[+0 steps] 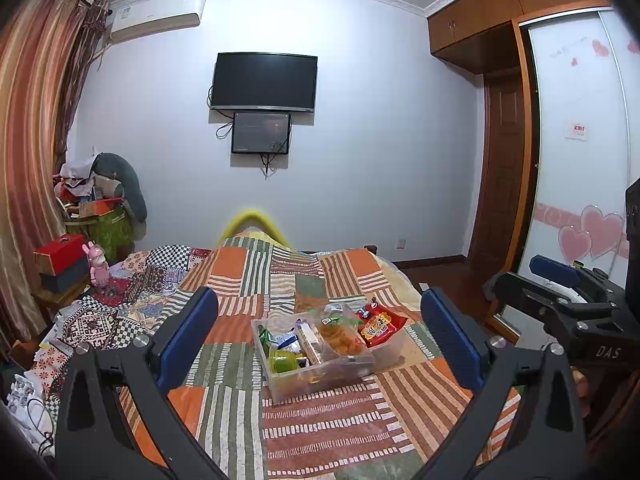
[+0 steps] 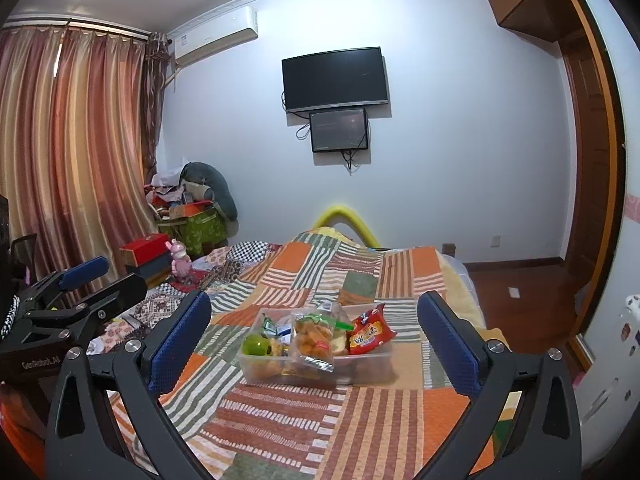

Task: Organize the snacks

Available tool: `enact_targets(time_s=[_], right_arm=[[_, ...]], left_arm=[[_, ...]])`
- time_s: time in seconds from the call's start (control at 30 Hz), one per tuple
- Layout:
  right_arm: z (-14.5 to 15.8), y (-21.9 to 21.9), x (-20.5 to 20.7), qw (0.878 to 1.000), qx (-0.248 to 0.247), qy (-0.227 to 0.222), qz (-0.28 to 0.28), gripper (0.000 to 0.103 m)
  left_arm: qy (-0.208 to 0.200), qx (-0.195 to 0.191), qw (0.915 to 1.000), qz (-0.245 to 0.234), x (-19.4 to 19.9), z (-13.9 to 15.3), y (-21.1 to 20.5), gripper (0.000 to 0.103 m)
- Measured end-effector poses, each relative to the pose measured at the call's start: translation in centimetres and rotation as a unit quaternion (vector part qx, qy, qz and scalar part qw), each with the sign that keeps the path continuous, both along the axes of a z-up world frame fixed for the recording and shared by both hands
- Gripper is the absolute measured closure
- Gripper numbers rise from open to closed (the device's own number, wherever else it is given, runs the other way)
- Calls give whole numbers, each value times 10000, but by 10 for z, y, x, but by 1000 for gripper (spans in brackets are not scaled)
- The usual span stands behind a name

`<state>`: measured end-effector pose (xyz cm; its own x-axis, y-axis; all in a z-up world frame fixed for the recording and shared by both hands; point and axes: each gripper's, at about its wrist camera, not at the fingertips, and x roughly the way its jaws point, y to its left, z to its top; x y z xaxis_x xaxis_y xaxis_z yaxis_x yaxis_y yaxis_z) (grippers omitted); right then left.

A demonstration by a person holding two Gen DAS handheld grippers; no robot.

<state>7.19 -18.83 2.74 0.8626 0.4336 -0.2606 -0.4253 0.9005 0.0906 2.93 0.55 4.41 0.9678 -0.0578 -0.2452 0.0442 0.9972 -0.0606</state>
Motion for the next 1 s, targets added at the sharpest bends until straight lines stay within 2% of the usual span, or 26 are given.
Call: enact_targets(time_s=[1.0], right_arm=[[5,-4,-3,10000,-21,-72,-51,0]], left_arm=[[2,-25,10000,-60,-1,2,0,0]])
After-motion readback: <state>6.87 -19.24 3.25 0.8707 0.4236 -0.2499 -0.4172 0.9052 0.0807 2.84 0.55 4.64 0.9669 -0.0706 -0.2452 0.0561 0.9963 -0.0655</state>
